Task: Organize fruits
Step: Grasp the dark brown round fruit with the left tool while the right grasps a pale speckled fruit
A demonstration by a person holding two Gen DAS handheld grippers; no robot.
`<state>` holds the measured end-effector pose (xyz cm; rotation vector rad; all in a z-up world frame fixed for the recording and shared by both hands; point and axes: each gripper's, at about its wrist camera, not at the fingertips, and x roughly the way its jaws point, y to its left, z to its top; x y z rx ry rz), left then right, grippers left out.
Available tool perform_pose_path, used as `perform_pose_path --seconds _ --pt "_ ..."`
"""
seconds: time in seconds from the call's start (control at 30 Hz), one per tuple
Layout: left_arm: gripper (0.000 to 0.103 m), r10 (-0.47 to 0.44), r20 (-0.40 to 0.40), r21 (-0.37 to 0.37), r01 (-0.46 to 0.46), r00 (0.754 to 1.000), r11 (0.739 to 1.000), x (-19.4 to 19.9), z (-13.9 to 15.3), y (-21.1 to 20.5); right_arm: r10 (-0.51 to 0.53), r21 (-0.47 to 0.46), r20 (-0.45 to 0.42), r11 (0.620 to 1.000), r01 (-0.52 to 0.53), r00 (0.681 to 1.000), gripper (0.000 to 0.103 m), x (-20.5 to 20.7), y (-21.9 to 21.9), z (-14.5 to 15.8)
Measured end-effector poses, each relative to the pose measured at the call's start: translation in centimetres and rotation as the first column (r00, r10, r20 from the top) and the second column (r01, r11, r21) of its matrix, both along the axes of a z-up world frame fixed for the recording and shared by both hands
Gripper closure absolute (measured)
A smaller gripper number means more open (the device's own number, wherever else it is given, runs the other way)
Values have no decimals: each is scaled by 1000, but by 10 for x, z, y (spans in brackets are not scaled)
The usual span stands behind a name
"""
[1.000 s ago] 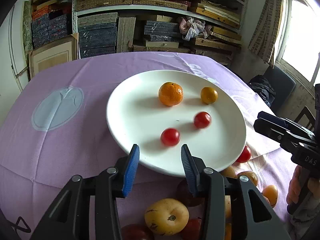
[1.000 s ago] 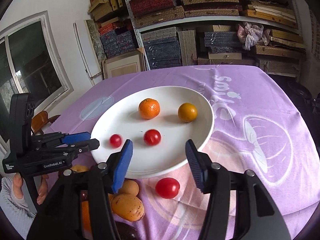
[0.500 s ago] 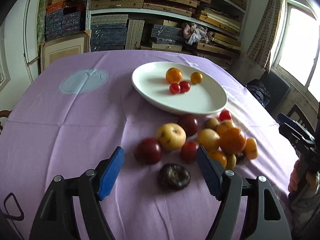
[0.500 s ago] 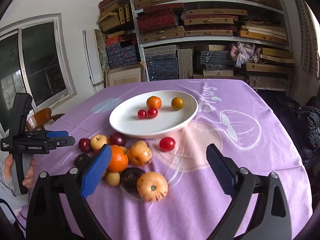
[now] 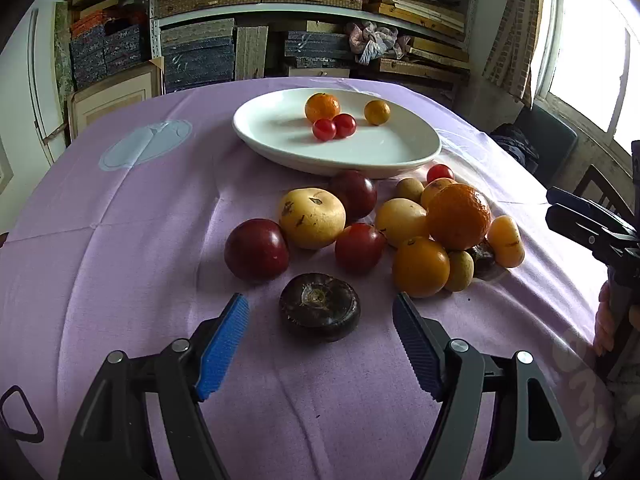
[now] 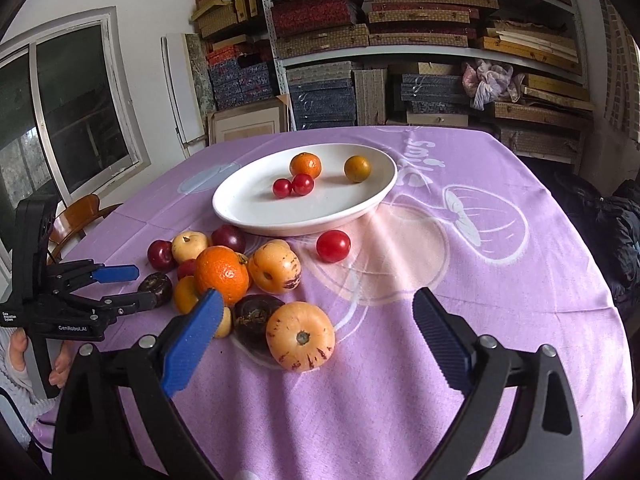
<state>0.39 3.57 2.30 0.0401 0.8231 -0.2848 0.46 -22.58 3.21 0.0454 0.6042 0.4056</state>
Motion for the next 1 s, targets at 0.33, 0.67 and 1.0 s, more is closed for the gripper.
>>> perform_pose_path --seconds 0.33,0.67,1.0 --pt "25 4 -18 -5 -4 1000 1000 6 -4 0 6 -16 -3 1000 -6 1000 6 0 4 -2" --pt "22 -29 -47 -23 28 998 999 15 -9 -5 10 -36 -16 999 -10 1000 5 1 6 -6" --pt "22 3 -70 8 -2 998 1000 21 -13 -5 7 -42 -25 999 -8 1000 4 4 6 -8"
